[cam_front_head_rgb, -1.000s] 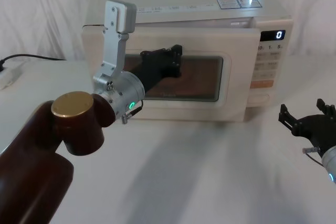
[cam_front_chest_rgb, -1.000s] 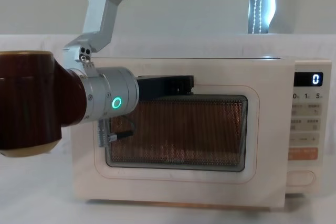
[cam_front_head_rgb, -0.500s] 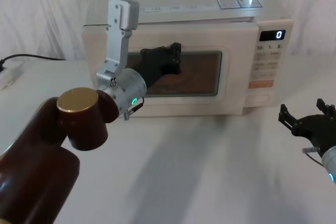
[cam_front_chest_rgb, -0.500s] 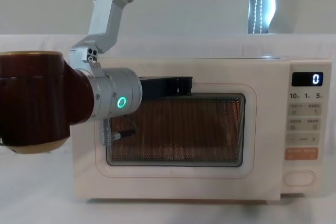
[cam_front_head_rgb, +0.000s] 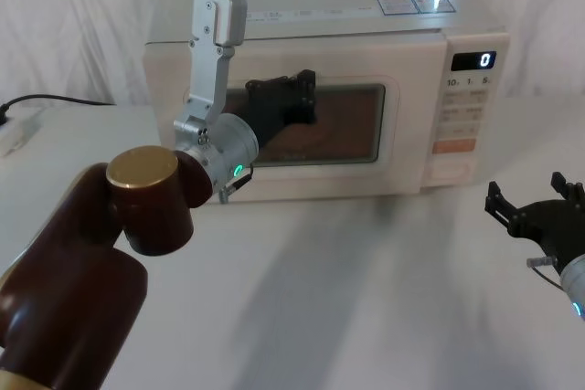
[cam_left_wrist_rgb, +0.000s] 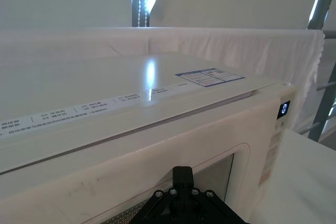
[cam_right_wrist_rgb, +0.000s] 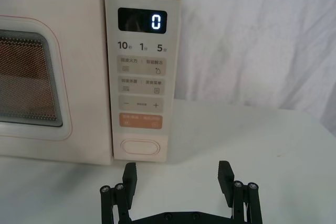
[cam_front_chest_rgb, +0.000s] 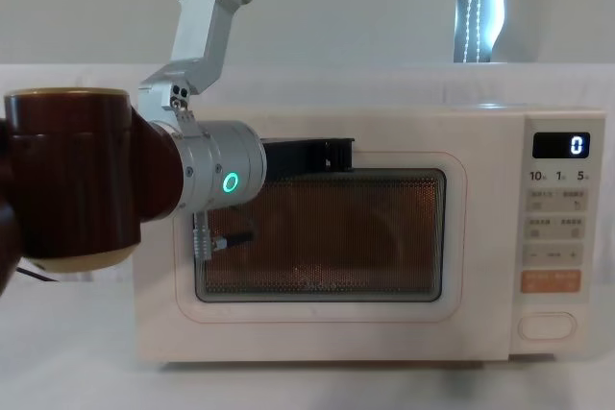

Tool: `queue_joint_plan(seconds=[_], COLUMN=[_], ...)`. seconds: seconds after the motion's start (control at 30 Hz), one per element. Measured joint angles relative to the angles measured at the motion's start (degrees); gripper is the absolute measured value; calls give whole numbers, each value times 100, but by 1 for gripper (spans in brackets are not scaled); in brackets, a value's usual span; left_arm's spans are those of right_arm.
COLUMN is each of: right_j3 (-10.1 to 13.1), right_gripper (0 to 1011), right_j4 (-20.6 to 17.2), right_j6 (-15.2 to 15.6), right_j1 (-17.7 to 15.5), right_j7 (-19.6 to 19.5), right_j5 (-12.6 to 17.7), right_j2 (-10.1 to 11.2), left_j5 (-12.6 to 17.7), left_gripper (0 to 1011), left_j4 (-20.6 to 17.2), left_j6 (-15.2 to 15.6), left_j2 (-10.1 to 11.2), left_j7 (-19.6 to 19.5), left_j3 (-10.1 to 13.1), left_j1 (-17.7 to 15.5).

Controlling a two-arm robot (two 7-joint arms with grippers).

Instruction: Press the button to open the microwave door with one hand; close the microwave door with the other hand.

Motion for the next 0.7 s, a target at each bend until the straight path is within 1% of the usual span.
queue_joint_plan(seconds=[0.7], right_j3=[0], right_gripper=[1002], right_j4=[0], right_j6=[0], right_j1=[0], right_j7=[0], right_j5=[0], right_j2=[0], left_j5=[217], left_gripper=[0], left_j4=[76], left_j6=[56], left_j2=[-158], left_j7=[53], left_j3=[-195], left_j1=[10])
